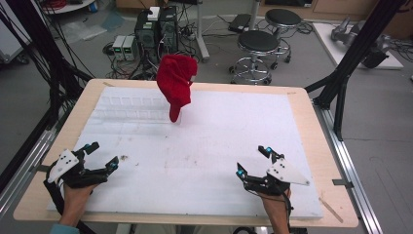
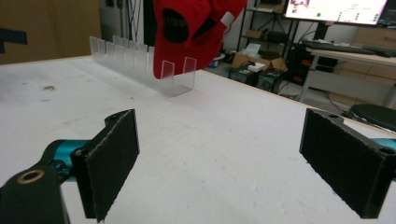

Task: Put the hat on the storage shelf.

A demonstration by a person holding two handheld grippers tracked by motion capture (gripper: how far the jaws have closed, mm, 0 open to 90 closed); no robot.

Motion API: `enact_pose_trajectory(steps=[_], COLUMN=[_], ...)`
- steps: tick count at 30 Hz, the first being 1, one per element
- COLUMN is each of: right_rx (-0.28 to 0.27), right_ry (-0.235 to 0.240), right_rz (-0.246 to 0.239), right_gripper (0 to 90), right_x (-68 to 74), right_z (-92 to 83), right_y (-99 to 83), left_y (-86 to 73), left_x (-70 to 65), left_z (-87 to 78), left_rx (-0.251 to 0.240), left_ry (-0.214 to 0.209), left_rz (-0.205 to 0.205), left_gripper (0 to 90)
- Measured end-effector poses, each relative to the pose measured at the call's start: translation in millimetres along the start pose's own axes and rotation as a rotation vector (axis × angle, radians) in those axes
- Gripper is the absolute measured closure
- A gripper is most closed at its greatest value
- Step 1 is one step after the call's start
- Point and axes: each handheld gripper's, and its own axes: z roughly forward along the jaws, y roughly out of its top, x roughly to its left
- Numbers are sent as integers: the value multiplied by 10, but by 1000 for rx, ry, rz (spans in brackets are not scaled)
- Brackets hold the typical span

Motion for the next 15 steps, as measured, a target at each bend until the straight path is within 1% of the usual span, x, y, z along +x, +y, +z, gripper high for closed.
enact_pose_trajectory(steps=[1,4,5,6,7,11,13,14,15], right_rx=[1,-2,3,-1,0,-11,-3,4,-6], right_ry=[-5,-12,-12,-17,-14,-18,-19,-17,-21], right_rz=[24,31,42,36,44,49,52,50,38], right_gripper=[108,108,108,108,109,108,108,109,109], right_x=[-19,-32,-30,-39,-43,-46,-43,-39,-39], right_z=[-32,-46,-51,-46,-41,-13,4,7,5], right_y=[-76,-146,-169,-184,-205,-268,-307,-314,-311], left_y=[0,0,-1,0,-1,-2,-2,-2,-2], left_x=[-1,-6,-8,-12,-14,-17,-18,-21,-23], left_z=[-1,-4,-3,-3,-3,-3,-3,-2,-1], left_rx=[2,0,0,1,2,0,0,-1,-2], left_ry=[-1,-1,-1,0,0,3,3,4,4], left_rz=[3,11,12,17,19,18,19,22,23], left_gripper=[57,57,57,57,57,57,57,58,57])
